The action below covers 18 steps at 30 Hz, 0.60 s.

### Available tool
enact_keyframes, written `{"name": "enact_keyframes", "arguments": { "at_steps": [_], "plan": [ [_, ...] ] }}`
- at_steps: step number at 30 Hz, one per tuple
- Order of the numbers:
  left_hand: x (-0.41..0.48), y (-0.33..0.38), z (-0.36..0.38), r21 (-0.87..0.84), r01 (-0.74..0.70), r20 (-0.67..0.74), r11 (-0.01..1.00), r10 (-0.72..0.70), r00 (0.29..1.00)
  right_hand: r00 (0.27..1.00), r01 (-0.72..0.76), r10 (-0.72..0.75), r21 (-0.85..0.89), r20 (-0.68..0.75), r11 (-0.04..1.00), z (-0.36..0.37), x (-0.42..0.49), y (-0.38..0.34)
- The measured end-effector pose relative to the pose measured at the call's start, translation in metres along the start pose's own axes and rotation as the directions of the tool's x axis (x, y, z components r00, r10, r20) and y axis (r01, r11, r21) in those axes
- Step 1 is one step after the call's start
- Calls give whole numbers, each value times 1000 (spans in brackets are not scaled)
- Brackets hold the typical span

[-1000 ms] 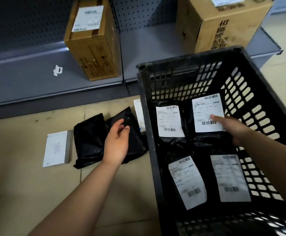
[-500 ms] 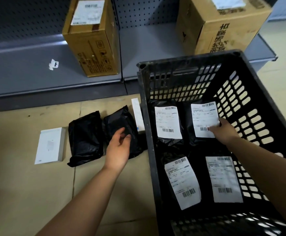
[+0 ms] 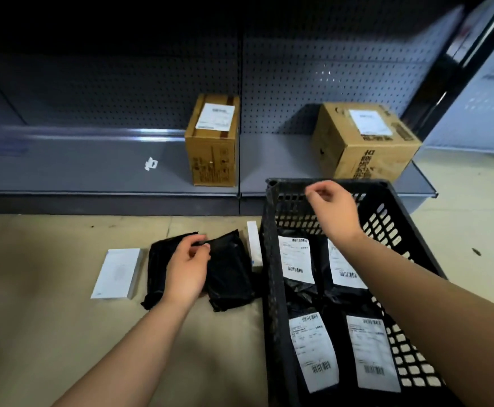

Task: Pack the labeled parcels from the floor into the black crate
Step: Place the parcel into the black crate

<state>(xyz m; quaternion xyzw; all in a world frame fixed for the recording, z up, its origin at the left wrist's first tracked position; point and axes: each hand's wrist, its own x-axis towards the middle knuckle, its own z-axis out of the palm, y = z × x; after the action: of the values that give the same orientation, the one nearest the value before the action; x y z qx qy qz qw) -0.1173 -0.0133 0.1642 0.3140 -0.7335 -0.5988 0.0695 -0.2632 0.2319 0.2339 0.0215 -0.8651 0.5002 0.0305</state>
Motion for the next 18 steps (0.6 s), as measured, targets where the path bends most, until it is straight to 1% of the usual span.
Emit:
{"name": "enact_keyframes", "arguments": {
  "at_steps": [2, 5, 10, 13, 15, 18],
  "plan": [
    [-4, 1, -11, -29, 18, -19, 999, -18, 1000, 997, 61, -62, 37, 39, 997, 14, -14, -31],
    [-9, 3, -28, -69, 26, -43, 997, -29, 999, 988, 96, -104, 71, 111, 993, 41, -34, -61],
    [-2, -11, -47, -87, 65, -67, 994, -71, 995, 962, 81, -88, 35, 260, 996, 103, -61, -61],
    [7, -28, -51, -63, 113, -66, 992, -117, 991, 942, 36, -32, -5, 334, 999, 142, -75, -41],
    [12, -44, -50, -42, 144, -48, 989, -146, 988, 918, -31, 50, -55, 393, 998, 166, -80, -19],
    [17, -70, -45, -12, 195, -26, 981, -195, 980, 868, -103, 199, -227, 456, 969, 191, -84, 19]
  ]
}}
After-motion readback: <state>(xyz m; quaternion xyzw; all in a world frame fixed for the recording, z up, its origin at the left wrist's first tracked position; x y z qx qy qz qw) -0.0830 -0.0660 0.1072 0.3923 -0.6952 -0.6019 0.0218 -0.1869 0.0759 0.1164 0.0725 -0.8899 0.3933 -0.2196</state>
